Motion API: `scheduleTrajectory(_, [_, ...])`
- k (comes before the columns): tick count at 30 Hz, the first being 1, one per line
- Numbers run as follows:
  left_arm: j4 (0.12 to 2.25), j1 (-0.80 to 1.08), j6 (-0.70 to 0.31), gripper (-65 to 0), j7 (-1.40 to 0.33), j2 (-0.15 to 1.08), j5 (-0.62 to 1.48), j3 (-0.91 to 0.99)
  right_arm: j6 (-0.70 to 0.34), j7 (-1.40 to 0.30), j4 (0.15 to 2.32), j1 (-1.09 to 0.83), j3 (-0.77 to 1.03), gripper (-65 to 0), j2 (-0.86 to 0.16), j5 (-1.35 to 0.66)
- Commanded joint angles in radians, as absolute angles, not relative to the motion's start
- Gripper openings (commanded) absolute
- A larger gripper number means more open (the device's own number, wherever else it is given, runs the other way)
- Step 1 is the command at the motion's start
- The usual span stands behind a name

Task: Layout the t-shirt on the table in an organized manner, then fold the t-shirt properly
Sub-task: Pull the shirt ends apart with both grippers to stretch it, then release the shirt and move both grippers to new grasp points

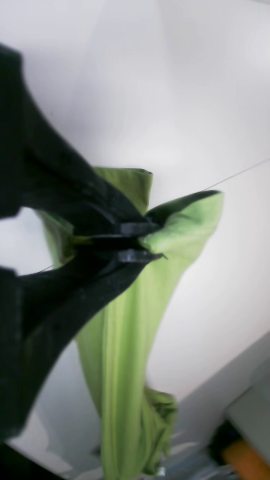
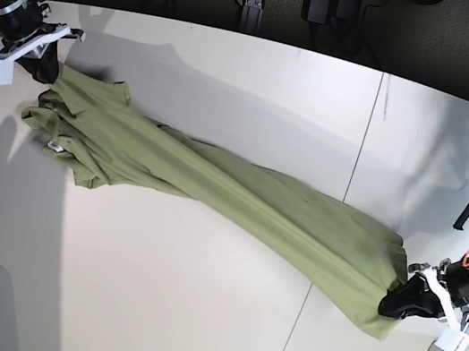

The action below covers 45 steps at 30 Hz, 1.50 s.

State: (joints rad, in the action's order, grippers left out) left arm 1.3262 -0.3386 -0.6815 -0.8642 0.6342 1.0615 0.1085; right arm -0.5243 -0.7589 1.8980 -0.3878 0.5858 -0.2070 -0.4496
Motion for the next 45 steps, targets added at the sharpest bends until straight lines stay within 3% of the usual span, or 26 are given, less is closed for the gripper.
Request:
scheduleTrajectory(1, [1.343,-0.356,-0.698,-65.0,-0.881,0.675,1.124,0.128,-0.529,-0.757,1.913,-0.410,0.622,-65.0,-0.221,-0.443])
scheduleTrajectory(7, [1.345,-0.203,-0.698,-65.0,-1.065,0.777,1.467,0.130,-0.548,-0.765,1.913,-0.499,0.701,-65.0,-0.222,-0.534])
scheduleTrajectory(14, [1.356,-0.002,-0.698,-65.0,-1.101,0.807,1.484,0.131,-0.551,-0.782,1.913,-0.529,0.701,-65.0,-0.221,-0.543])
scheduleTrajectory(16, [1.356,0.046,-0.698,-64.0,-1.103,0.807,1.484,0.131,-0.550,-0.782,1.913,-0.529,0.701,-52.8,-0.221,-0.543])
scheduleTrajectory(18, [1.356,0.086,-0.698,-57.3,-1.104,0.807,1.484,0.131,-0.547,-0.781,1.913,-0.527,0.701,-42.4,-0.221,-0.543])
scheduleTrajectory(20, [1.356,0.107,-0.698,-48.4,-1.103,0.807,1.484,0.131,-0.546,-0.766,1.919,-0.527,0.702,-40.4,-0.221,-0.543])
scheduleTrajectory(23, [1.356,0.112,-0.698,-40.7,-1.100,0.807,1.484,0.147,-0.546,-0.737,1.954,-0.527,0.717,-40.4,-0.221,-0.554])
scheduleTrajectory(27, [1.356,0.111,-0.698,-40.7,-1.097,0.807,1.484,0.232,-0.546,-0.709,2.025,-0.508,0.752,-40.4,-0.221,-0.592])
scheduleTrajectory(33, [1.356,0.065,-0.698,-40.7,-1.096,0.806,1.484,0.348,-0.519,-0.688,1.991,-0.331,0.750,-41.3,-0.218,-0.591])
scheduleTrajectory(36, [1.356,0.052,-0.698,-40.7,-1.095,0.806,1.484,0.345,-0.520,-0.688,1.918,-0.239,0.738,-55.8,-0.218,-0.582])
scheduleTrajectory(38, [1.356,0.053,-0.698,-40.7,-1.095,0.796,1.484,0.342,-0.520,-0.688,1.856,-0.176,0.724,-61.3,-0.218,-0.559])
scheduleTrajectory(45, [1.356,0.053,-0.698,-40.7,-1.073,0.744,1.457,0.267,-0.522,-0.683,1.592,-0.007,0.596,-60.6,-0.219,-0.513])
